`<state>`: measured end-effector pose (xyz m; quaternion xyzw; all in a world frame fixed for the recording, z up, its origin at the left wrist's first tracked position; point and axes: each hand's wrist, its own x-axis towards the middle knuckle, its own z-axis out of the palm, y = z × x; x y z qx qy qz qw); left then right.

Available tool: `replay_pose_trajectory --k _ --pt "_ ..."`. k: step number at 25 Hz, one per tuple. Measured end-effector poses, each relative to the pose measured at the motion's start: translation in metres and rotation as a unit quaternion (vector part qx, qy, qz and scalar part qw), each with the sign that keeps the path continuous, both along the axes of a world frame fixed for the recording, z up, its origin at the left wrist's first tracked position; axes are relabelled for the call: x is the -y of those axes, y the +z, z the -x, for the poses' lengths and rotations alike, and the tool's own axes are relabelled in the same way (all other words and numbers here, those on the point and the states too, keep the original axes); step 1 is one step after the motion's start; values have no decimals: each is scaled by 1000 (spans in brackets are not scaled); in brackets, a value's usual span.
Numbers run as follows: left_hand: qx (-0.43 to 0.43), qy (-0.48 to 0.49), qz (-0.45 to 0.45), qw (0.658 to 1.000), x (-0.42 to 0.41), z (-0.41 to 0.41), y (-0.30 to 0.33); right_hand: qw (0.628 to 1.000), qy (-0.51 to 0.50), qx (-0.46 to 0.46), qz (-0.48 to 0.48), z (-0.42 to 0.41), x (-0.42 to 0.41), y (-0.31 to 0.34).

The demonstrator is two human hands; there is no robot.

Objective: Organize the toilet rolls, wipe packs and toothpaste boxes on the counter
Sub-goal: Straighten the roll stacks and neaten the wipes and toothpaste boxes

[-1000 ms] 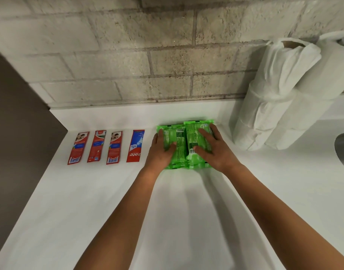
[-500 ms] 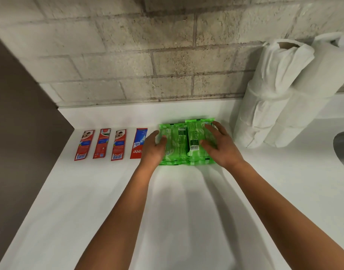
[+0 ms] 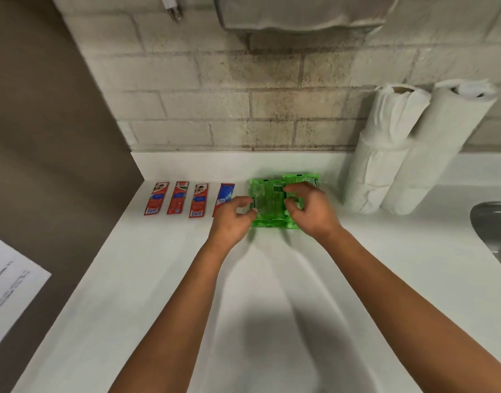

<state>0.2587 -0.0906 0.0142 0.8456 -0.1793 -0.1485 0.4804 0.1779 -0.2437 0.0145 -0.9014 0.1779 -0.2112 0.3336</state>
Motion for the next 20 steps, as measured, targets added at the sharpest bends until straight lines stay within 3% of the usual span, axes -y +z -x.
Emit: replay_pose_trajectory --k 8,20 --pt "-9 -32 60 998 -58 -4 11 999 21 -37 -12 -7 -75 6" --pt "-33 -62 34 997 -140 -48 3 993 -42 -37 -102 -39 -165 -1"
